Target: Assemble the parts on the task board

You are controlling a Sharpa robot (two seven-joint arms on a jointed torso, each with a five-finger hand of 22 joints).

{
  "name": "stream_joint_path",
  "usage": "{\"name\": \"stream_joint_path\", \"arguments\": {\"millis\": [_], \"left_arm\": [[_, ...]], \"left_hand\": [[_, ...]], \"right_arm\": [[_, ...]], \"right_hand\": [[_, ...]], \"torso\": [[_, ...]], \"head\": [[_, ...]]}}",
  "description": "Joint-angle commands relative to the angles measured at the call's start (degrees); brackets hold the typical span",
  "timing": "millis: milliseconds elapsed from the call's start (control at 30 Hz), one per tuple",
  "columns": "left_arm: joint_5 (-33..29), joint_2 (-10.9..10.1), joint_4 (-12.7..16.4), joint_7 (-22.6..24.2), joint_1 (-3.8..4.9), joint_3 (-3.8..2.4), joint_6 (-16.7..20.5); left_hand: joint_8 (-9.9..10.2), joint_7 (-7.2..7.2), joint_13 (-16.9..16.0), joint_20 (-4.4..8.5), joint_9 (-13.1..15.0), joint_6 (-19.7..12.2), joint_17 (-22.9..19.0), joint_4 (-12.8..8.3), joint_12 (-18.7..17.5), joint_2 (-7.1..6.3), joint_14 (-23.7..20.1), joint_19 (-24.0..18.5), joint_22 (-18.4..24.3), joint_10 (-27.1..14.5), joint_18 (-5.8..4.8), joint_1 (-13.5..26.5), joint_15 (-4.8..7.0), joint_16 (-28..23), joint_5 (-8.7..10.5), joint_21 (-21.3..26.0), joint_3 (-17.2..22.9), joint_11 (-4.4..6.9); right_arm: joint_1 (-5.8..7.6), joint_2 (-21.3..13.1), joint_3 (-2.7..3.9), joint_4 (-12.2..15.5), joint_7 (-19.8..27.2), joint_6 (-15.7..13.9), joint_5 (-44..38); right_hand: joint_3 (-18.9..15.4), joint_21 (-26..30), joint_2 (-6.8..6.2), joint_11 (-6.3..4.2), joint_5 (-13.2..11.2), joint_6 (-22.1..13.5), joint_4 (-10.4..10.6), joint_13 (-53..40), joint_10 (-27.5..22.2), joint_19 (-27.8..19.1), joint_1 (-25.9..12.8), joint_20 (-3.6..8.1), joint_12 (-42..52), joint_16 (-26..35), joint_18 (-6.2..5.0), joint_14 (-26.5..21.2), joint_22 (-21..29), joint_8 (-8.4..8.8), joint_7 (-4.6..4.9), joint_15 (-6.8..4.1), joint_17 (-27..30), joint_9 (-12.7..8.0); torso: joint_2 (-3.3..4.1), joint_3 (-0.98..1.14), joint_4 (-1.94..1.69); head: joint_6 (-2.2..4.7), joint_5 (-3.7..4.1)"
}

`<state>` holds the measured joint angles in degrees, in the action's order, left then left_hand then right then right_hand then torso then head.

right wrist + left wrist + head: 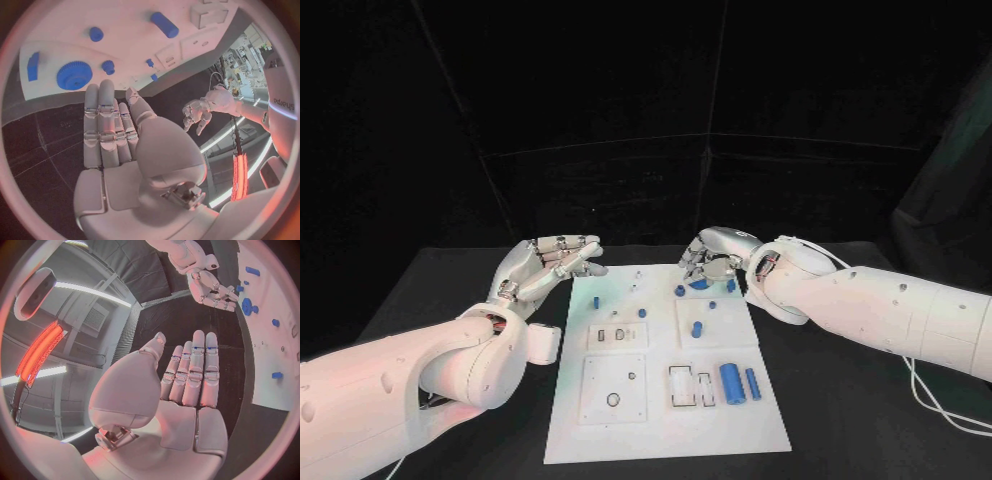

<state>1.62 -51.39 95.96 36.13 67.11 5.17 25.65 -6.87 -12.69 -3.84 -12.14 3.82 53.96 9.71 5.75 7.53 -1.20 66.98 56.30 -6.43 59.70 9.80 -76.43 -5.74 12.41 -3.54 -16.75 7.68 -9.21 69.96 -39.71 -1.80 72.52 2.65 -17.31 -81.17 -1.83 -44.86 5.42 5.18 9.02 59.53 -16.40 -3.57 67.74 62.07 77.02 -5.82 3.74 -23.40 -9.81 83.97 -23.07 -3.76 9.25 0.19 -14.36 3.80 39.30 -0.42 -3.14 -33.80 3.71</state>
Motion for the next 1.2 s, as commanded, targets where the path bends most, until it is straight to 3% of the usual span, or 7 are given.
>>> {"name": "stream_joint_path", "arguments": {"millis": [33,233,433,467,600,700,1200], "left_arm": [[0.75,-0.06,0.42,-0.47,0.08,-0.06,-1.79],[0.75,-0.13,0.51,-0.68,0.09,-0.06,-1.94],[0.75,-0.27,0.51,-0.62,0.10,-0.06,-1.77],[0.75,-0.37,0.58,-0.67,0.11,-0.06,-1.76],[0.75,-0.45,0.63,-0.74,0.12,-0.06,-1.78],[0.75,-0.50,0.65,-0.82,0.13,-0.06,-1.77],[0.75,-0.83,0.79,-1.07,0.19,-0.06,-1.79]], "left_hand": [[0.26,-0.06,0.00,-0.20,-0.08,0.47,0.13,-0.12,-0.36,0.00,-0.05,0.26,0.10,0.39,0.71,0.45,-0.29,-0.47,0.13,0.46,-0.18,-0.10],[0.37,-0.12,0.01,-0.22,-0.09,0.44,0.21,-0.15,-0.49,-0.03,-0.02,0.27,0.16,0.37,0.72,0.54,-0.31,-0.56,0.14,0.53,-0.25,-0.15],[0.41,-0.16,0.02,-0.23,-0.09,0.42,0.24,-0.17,-0.54,-0.04,0.00,0.28,0.19,0.35,0.72,0.57,-0.32,-0.60,0.14,0.56,-0.29,-0.17],[0.43,-0.17,0.02,-0.24,-0.10,0.41,0.25,-0.18,-0.57,-0.04,-0.01,0.29,0.20,0.34,0.72,0.59,-0.33,-0.63,0.14,0.58,-0.30,-0.18],[0.51,-0.23,0.03,-0.26,-0.10,0.38,0.30,-0.20,-0.67,-0.05,-0.02,0.29,0.25,0.30,0.71,0.65,-0.36,-0.72,0.14,0.64,-0.35,-0.23],[0.51,-0.23,0.03,-0.26,-0.10,0.38,0.30,-0.20,-0.67,-0.05,-0.02,0.29,0.25,0.30,0.71,0.65,-0.36,-0.72,0.14,0.64,-0.35,-0.23],[0.63,-0.31,0.04,-0.30,-0.11,0.35,0.38,-0.21,-0.84,0.03,-0.04,0.29,0.34,0.24,0.71,0.76,-0.42,-0.88,0.14,0.74,-0.41,-0.30]], "right_arm": [[0.30,0.29,0.09,-0.03,-4.38,3.12,-9.78],[0.41,0.87,0.11,-0.24,-4.99,4.44,-11.89],[0.45,1.39,0.12,-0.34,-5.05,5.23,-12.71],[0.46,1.56,0.12,-0.36,-5.10,5.67,-12.92],[0.48,1.86,0.12,-0.48,-5.19,6.64,-13.11],[0.49,2.00,0.13,-0.57,-5.37,7.48,-13.18],[0.51,2.28,0.13,-0.87,-6.09,9.90,-13.81]], "right_hand": [[0.25,-2.09,0.03,-0.32,-0.29,-0.22,-0.03,-0.05,-0.64,0.08,-0.88,0.18,-0.18,-3.70,-0.66,2.54,-1.30,0.11,-0.42,-0.37,-2.21,-0.06],[0.73,-5.33,-0.50,-0.05,-0.53,-1.07,0.05,-0.08,-2.09,-0.82,-1.29,0.00,-0.13,-8.34,-0.66,2.07,-3.42,0.13,-0.45,-0.30,-5.30,-0.07],[1.54,-17.15,-0.75,0.03,-0.62,-1.64,0.11,-0.10,-2.64,3.94,-1.74,-0.11,-0.11,-17.02,1.23,1.64,-18.12,0.06,-0.60,-0.20,-10.37,-0.03],[1.85,-19.53,-0.73,-0.05,-0.64,-1.76,0.13,-0.10,-2.56,4.66,-1.84,-0.21,-0.10,-21.08,1.65,1.54,-21.13,0.08,-0.57,-0.23,-14.11,-0.04],[2.39,-22.52,-0.68,-0.03,-0.64,-1.95,0.14,-0.10,-2.35,5.56,-2.01,-0.31,-0.07,-26.11,2.16,1.18,-24.96,0.09,-0.64,-0.24,-18.74,-0.04],[2.78,-23.77,-0.45,-0.05,-0.65,-1.86,0.14,-0.09,-2.14,6.05,-2.04,-0.34,-0.07,-28.25,2.38,1.14,-26.62,0.08,-0.61,-0.19,-20.74,-0.03],[7.99,-29.03,1.71,-0.06,-2.98,-0.21,-0.15,0.00,-0.98,8.27,-0.83,-0.48,-0.10,-36.85,3.38,0.88,-33.81,-0.09,-0.46,-0.15,-28.71,0.03]], "torso": [[1.20,-0.12,-0.34],[1.71,-0.30,-0.59],[2.11,-0.35,-0.78],[2.19,-0.38,-0.84],[2.32,-0.44,-0.89],[2.37,-0.33,-0.88],[2.92,-0.28,-0.98]], "head": [[0.10,0.17],[0.11,0.35],[0.13,0.51],[0.16,0.49],[-0.03,0.53],[-0.33,0.47],[-0.84,0.59]]}}
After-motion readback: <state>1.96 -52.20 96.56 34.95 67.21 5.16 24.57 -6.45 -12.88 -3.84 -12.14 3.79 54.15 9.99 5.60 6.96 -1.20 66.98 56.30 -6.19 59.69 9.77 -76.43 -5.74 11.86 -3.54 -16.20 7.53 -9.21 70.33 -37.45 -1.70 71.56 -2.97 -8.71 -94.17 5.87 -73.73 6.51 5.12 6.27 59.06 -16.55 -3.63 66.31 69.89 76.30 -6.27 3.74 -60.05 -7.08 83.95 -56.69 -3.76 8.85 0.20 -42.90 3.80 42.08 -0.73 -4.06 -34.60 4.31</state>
